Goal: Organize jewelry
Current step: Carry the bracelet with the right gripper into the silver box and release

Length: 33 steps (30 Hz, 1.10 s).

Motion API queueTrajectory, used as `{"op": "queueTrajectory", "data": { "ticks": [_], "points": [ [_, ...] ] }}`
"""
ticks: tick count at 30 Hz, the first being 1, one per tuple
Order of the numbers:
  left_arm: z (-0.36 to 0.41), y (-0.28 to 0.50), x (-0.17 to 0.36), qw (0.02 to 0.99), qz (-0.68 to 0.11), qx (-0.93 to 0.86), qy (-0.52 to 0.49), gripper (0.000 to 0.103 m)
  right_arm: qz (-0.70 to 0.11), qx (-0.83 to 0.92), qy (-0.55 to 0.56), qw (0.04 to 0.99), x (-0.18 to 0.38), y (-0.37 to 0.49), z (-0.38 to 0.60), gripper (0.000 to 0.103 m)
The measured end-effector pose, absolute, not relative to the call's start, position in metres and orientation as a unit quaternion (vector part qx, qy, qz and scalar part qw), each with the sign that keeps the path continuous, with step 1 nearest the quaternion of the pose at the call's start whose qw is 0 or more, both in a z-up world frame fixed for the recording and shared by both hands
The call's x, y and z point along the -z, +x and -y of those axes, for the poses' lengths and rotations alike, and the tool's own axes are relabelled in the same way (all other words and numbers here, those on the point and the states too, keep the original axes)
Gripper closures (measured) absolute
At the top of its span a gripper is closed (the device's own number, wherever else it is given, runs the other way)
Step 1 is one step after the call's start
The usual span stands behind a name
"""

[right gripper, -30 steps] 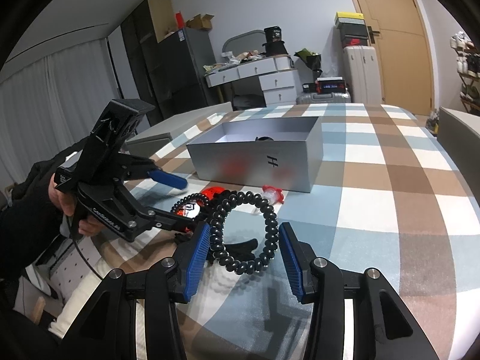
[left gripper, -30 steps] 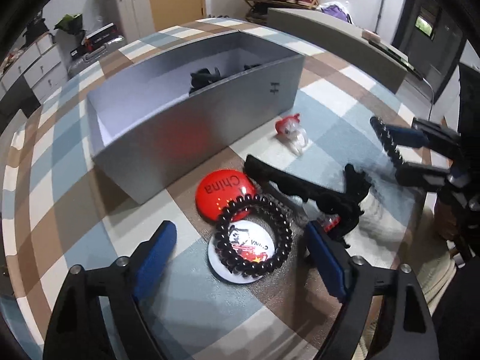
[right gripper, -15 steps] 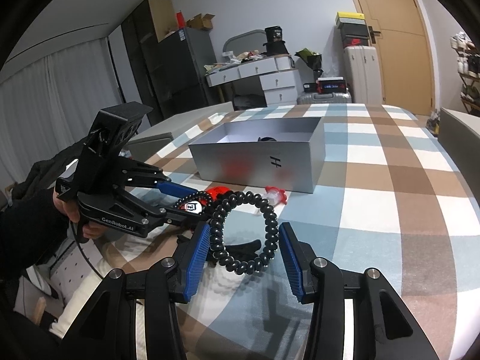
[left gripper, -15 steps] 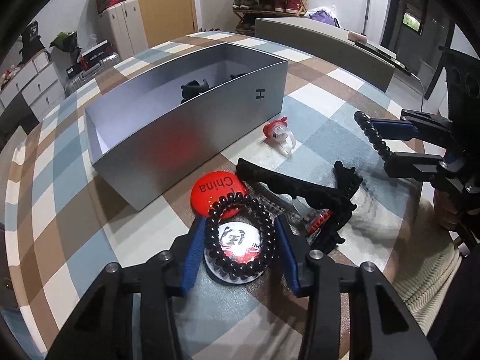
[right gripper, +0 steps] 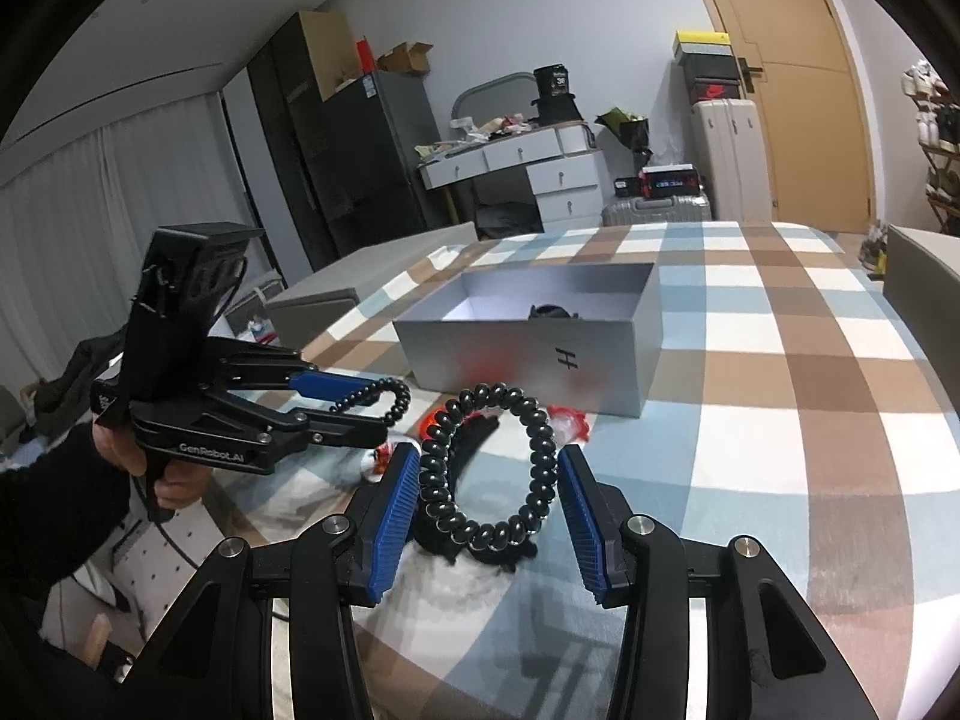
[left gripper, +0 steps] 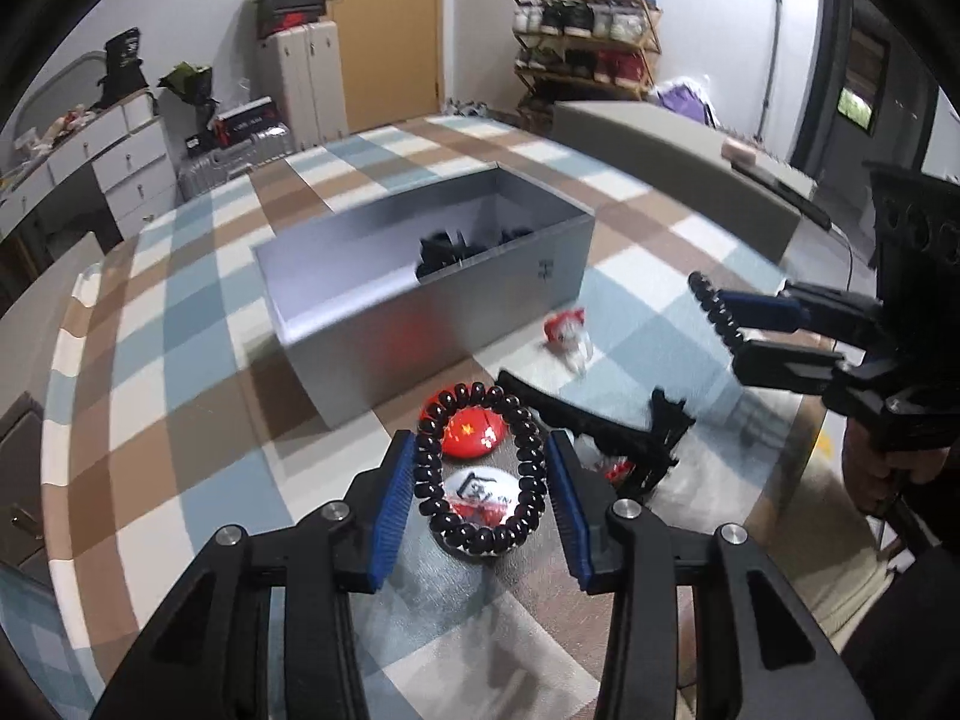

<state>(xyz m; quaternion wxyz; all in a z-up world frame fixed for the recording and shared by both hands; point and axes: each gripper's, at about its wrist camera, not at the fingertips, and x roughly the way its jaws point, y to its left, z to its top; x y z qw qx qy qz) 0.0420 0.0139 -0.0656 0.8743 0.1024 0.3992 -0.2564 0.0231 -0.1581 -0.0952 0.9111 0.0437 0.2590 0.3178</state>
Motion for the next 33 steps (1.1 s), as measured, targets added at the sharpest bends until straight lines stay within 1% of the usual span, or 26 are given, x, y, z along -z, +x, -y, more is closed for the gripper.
{"op": "queueTrajectory", "data": {
  "ticks": [3,9,19,25,33],
  "points": [
    [-0.016,0.046,0.054,0.885,-0.389,0.239,0.087,0.066,-0.254,-0.324,0.048,0.91,0.088,0.029,0.157,0.057],
    [-0.017,0.054,0.048,0.9,-0.38,0.206,0.059,0.066,-0.242,-0.335,0.059,0.909,0.071,0.046,0.152,0.057],
    [-0.022,0.072,0.025,0.92,-0.347,0.181,0.023,0.066,-0.246,-0.345,0.054,0.904,0.053,0.078,0.14,0.057],
    [-0.029,0.087,0.025,0.926,-0.338,0.168,-0.03,0.066,-0.241,-0.347,0.062,0.904,0.044,0.099,0.138,0.057],
    [-0.026,0.105,0.024,0.926,-0.337,0.164,-0.042,0.066,-0.245,-0.349,0.069,0.902,0.033,0.126,0.13,0.057]
  ]
}}
